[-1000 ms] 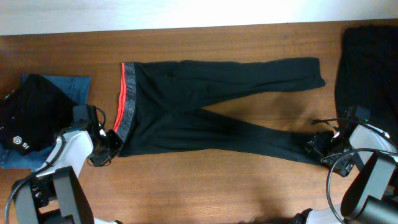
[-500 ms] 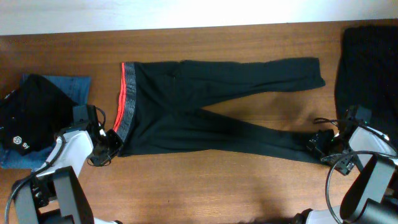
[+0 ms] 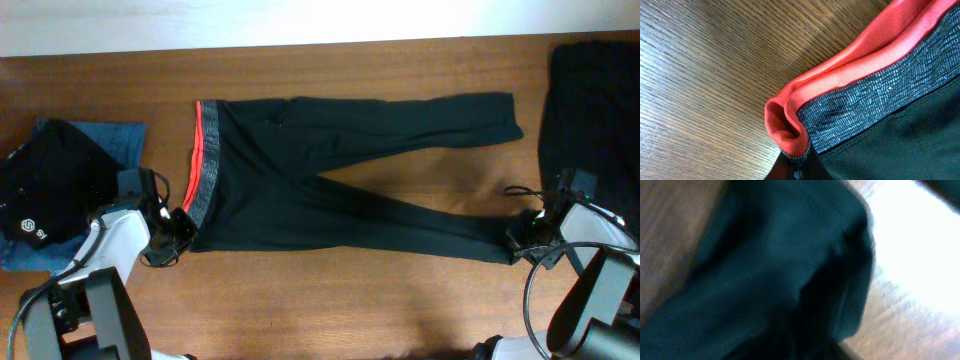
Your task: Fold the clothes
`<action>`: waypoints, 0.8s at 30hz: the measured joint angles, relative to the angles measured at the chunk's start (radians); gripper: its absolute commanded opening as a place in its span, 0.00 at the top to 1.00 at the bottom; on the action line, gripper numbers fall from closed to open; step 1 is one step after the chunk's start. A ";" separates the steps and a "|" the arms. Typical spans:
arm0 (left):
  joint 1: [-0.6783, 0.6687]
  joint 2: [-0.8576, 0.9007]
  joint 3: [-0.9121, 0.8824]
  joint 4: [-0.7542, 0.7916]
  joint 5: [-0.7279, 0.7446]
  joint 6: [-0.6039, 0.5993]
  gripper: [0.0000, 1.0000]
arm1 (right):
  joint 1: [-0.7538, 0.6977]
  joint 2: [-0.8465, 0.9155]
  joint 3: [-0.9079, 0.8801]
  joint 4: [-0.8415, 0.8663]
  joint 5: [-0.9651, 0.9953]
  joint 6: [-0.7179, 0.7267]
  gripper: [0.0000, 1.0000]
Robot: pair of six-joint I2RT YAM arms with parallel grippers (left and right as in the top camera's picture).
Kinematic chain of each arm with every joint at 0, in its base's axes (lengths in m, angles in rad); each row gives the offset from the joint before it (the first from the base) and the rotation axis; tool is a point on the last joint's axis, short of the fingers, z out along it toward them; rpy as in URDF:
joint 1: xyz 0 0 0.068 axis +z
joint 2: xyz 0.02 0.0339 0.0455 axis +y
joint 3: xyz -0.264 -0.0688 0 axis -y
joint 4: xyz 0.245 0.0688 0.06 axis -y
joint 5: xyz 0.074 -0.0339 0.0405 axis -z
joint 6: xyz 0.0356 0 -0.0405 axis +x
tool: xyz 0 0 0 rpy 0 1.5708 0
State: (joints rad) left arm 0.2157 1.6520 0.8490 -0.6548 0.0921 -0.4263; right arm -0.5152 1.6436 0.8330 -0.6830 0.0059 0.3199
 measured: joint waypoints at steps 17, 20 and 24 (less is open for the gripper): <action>0.000 -0.245 0.034 -0.065 -0.068 0.071 1.00 | 0.001 0.004 0.244 -0.397 -0.052 -0.052 0.96; 0.000 -0.322 0.034 -0.065 -0.068 0.072 1.00 | 0.001 0.001 0.319 -0.483 -0.069 -0.077 0.96; 0.000 -0.416 0.034 -0.078 -0.068 0.072 1.00 | 0.001 -0.002 0.402 -0.579 -0.103 -0.129 0.96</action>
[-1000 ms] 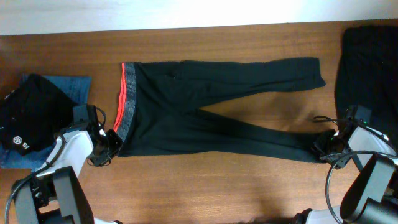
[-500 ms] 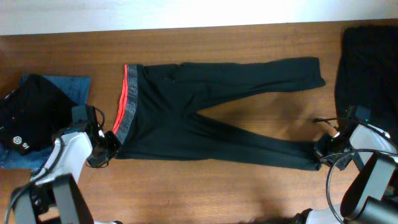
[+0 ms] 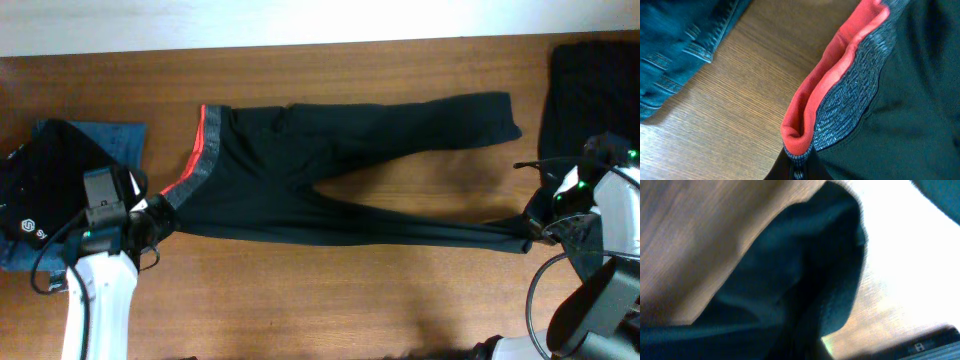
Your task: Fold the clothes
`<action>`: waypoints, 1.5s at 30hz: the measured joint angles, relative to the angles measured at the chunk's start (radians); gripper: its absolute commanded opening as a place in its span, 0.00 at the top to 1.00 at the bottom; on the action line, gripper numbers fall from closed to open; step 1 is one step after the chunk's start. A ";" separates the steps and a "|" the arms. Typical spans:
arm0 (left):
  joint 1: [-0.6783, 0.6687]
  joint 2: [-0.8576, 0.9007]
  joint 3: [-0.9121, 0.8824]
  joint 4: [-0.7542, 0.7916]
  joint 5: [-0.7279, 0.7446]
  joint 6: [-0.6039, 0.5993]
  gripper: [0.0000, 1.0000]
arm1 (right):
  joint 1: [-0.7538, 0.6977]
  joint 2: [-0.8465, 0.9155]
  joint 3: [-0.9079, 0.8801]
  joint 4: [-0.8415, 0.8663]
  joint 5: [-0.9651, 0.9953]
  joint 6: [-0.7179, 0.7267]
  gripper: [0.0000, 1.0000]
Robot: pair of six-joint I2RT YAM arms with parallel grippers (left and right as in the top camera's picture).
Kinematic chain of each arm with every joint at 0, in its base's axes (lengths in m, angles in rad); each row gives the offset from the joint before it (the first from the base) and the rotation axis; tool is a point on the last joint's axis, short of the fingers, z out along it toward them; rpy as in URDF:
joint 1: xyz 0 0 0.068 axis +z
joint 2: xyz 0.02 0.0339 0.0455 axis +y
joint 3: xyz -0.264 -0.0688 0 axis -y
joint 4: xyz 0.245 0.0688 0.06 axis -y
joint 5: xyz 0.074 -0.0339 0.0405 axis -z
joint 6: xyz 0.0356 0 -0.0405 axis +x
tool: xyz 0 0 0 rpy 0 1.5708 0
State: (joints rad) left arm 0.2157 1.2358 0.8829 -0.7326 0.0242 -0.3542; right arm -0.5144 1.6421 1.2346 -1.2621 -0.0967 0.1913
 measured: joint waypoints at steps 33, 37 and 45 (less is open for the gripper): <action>0.000 -0.080 0.046 0.157 -0.025 0.000 1.00 | 0.000 -0.268 0.053 0.118 -0.109 -0.121 0.89; 0.000 0.058 0.047 0.243 -0.023 0.000 1.00 | 0.009 -0.225 0.054 0.258 -0.165 -0.120 0.89; 0.000 0.196 0.047 0.406 -0.021 0.000 1.00 | 0.151 -0.114 0.054 0.533 -0.194 -0.124 0.89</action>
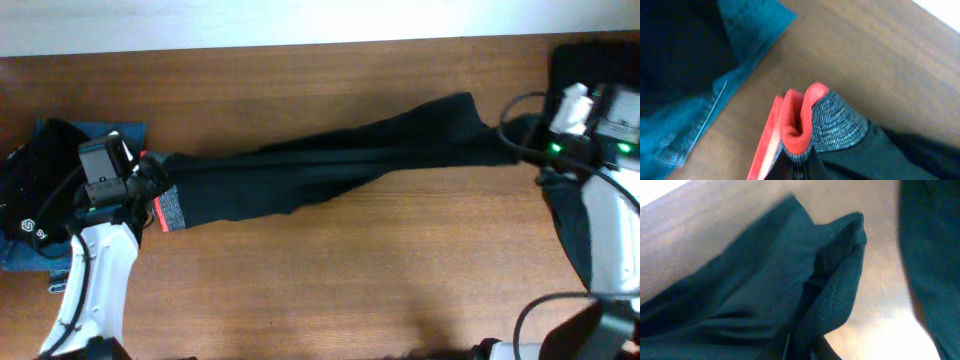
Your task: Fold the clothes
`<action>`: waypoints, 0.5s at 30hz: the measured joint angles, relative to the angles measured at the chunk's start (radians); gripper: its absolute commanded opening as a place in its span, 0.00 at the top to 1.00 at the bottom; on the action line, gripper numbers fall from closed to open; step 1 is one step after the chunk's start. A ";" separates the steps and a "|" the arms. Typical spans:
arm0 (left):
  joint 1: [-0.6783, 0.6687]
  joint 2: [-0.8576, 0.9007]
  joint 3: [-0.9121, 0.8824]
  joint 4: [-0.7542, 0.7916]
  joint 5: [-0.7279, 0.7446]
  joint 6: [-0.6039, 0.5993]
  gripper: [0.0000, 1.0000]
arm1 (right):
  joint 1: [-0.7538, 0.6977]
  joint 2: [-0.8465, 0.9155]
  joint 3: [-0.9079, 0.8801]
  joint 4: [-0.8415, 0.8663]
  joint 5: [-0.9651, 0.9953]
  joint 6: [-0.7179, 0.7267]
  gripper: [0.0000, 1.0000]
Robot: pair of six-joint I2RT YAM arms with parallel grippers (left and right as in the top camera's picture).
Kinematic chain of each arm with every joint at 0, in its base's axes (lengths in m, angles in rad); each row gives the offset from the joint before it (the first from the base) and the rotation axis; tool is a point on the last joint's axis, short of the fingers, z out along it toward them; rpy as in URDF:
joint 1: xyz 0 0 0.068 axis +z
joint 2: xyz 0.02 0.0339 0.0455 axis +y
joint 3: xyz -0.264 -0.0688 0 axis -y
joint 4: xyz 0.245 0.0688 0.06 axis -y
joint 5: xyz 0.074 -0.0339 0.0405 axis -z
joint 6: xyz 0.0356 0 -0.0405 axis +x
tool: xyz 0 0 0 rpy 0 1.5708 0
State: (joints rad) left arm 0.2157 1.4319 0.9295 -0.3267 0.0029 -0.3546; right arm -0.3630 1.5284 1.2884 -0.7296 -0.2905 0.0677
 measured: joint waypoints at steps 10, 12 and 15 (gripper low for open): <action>0.000 0.073 0.000 0.148 -0.004 0.000 1.00 | 0.120 0.135 0.002 0.243 0.076 -0.001 0.89; 0.000 0.089 0.000 0.161 -0.004 0.000 1.00 | 0.120 0.161 0.002 0.245 0.084 -0.001 0.89; 0.000 0.100 0.000 0.167 -0.004 0.000 1.00 | 0.120 0.191 0.002 0.244 0.089 0.000 0.89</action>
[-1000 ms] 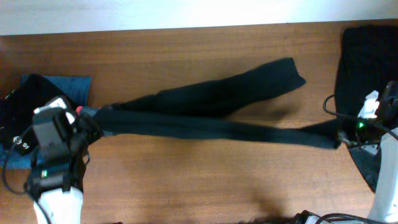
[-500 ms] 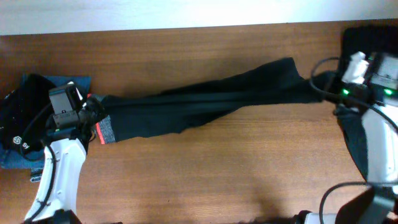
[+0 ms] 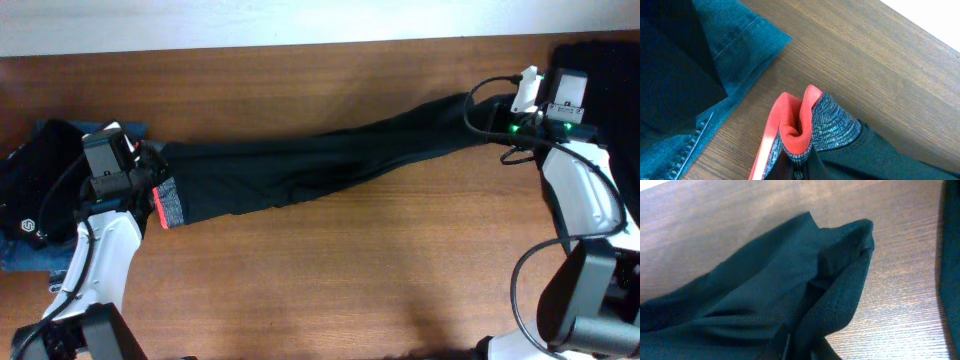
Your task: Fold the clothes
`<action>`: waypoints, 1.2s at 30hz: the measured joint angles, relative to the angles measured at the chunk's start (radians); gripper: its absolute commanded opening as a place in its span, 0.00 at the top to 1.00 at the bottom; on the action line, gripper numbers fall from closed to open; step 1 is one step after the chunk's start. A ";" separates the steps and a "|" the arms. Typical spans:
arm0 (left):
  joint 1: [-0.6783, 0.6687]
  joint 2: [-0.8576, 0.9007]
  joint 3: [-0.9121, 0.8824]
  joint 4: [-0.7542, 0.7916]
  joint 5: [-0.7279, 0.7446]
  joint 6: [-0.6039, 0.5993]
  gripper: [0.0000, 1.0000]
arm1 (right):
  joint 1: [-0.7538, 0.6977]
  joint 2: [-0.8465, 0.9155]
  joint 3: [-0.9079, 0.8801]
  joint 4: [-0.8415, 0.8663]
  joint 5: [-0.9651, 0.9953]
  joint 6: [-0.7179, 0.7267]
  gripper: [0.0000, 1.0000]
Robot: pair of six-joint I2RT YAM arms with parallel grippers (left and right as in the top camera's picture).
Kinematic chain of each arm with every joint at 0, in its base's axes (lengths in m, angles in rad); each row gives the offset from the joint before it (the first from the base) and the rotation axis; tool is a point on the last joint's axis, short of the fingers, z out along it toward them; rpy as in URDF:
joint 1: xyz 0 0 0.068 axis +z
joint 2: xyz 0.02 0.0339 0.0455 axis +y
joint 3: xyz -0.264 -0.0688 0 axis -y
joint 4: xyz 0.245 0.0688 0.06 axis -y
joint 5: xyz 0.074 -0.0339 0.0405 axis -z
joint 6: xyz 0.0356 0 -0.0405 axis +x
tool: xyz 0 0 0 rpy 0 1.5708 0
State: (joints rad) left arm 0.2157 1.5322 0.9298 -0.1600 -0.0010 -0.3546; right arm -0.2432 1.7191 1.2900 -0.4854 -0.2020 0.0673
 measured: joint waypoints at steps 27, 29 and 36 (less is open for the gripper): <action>0.000 0.055 0.000 0.053 -0.019 0.000 1.00 | 0.000 0.131 0.298 -0.623 0.030 0.124 0.91; 0.000 0.074 0.000 0.064 -0.019 0.000 1.00 | 0.000 0.156 0.327 -0.661 0.034 0.127 0.91; 0.000 0.098 0.000 0.090 -0.019 0.000 1.00 | 0.000 0.204 0.358 -0.774 0.051 0.134 0.91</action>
State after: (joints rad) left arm 0.2157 1.6302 0.9298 -0.0700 -0.0200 -0.3550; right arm -0.2432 1.9228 1.6478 -1.2591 -0.1505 0.2016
